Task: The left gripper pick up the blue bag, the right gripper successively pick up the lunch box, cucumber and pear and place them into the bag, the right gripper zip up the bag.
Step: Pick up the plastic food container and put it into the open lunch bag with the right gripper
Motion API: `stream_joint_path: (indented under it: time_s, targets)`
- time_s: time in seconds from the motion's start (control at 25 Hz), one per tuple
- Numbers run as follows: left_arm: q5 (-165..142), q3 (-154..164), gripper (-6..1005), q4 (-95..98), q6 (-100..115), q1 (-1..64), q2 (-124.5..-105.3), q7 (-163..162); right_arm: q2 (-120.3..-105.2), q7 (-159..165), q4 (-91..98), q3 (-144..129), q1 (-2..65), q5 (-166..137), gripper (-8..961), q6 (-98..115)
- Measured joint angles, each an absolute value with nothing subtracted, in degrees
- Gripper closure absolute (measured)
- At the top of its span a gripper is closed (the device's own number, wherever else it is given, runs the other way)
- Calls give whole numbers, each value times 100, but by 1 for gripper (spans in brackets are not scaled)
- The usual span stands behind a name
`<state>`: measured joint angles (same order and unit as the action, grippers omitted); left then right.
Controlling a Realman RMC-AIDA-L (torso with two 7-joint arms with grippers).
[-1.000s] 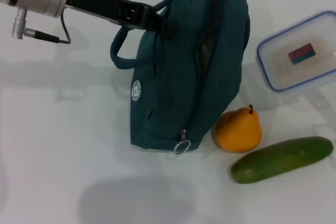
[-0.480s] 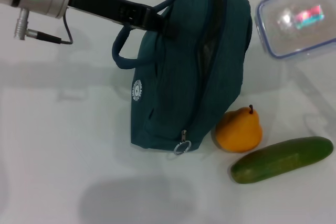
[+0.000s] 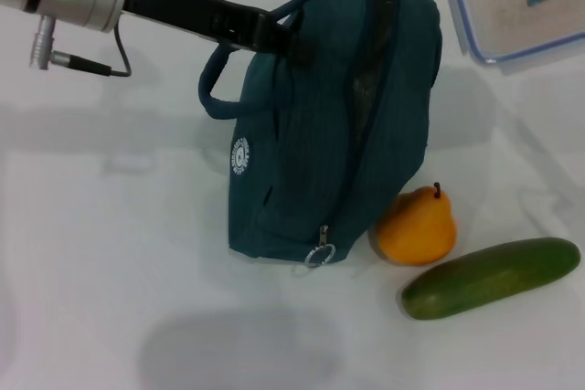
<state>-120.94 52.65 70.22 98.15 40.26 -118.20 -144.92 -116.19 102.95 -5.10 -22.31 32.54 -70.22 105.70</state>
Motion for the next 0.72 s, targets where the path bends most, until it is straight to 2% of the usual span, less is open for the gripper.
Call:
stream_joint_path:
  time_s: [0.72]
  targets:
    - [-12111,5447,938,7022,9645,4207,-11928,-14512,-11619,10298,-550,-2157,3832,-7063,855,10427]
